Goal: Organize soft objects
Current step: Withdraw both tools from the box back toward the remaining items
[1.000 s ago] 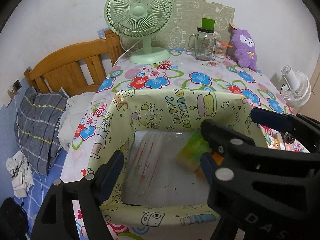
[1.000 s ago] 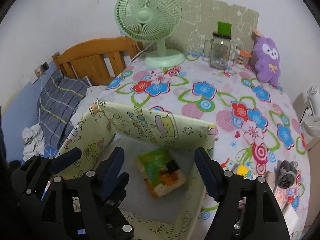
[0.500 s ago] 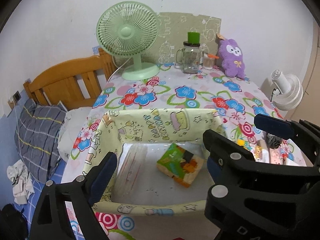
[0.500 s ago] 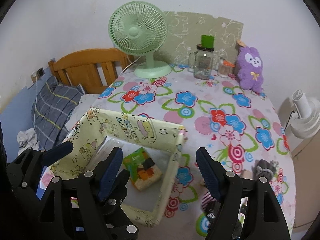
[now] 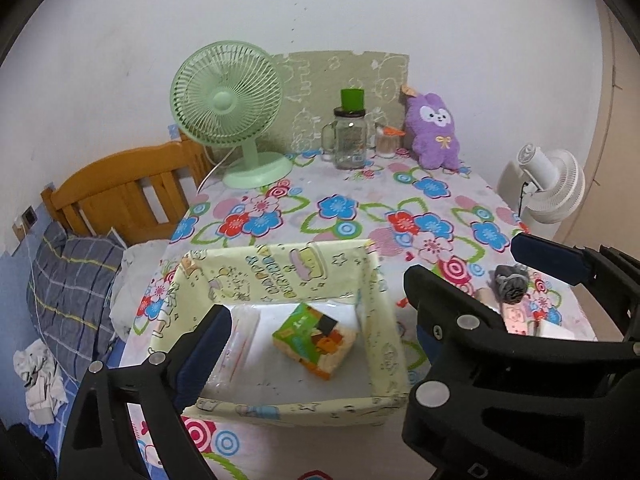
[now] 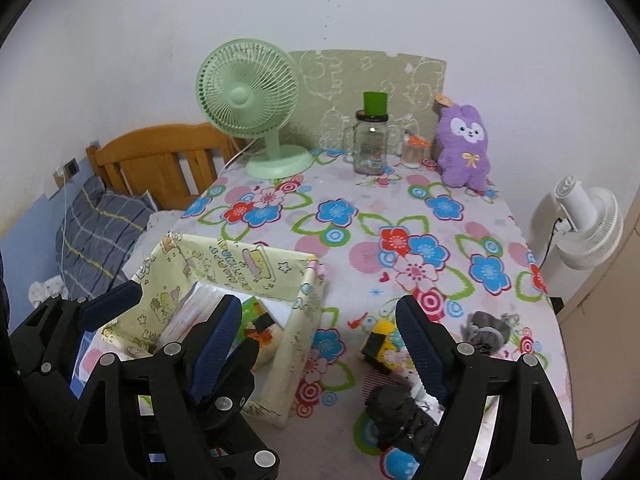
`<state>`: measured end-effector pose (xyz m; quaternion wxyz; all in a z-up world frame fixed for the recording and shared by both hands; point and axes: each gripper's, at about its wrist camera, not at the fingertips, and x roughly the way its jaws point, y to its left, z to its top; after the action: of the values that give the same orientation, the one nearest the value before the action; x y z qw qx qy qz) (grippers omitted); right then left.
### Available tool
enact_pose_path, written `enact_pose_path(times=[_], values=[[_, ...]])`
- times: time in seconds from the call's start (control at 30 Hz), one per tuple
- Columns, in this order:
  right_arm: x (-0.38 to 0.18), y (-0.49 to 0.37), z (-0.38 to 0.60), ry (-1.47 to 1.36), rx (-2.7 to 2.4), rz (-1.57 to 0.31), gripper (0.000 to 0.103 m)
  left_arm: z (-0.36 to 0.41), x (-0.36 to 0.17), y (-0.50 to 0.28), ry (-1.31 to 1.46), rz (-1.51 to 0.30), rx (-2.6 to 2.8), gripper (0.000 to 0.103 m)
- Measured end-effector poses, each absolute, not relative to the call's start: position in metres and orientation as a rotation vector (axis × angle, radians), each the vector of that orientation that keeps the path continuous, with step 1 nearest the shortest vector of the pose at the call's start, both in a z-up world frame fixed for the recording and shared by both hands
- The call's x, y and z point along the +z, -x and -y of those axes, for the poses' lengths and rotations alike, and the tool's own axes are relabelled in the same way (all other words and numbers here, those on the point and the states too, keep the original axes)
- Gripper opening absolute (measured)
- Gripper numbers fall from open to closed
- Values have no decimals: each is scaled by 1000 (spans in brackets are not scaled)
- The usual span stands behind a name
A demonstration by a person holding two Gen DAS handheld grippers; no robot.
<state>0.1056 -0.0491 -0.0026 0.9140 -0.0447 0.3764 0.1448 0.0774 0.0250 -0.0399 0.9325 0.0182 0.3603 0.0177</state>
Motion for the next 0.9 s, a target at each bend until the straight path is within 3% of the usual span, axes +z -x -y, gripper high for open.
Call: enact_pose_path(times=[0.9], values=[[11,-68,135,50,169,-695,90,54,-32,-55,-78,-681,-84,103]])
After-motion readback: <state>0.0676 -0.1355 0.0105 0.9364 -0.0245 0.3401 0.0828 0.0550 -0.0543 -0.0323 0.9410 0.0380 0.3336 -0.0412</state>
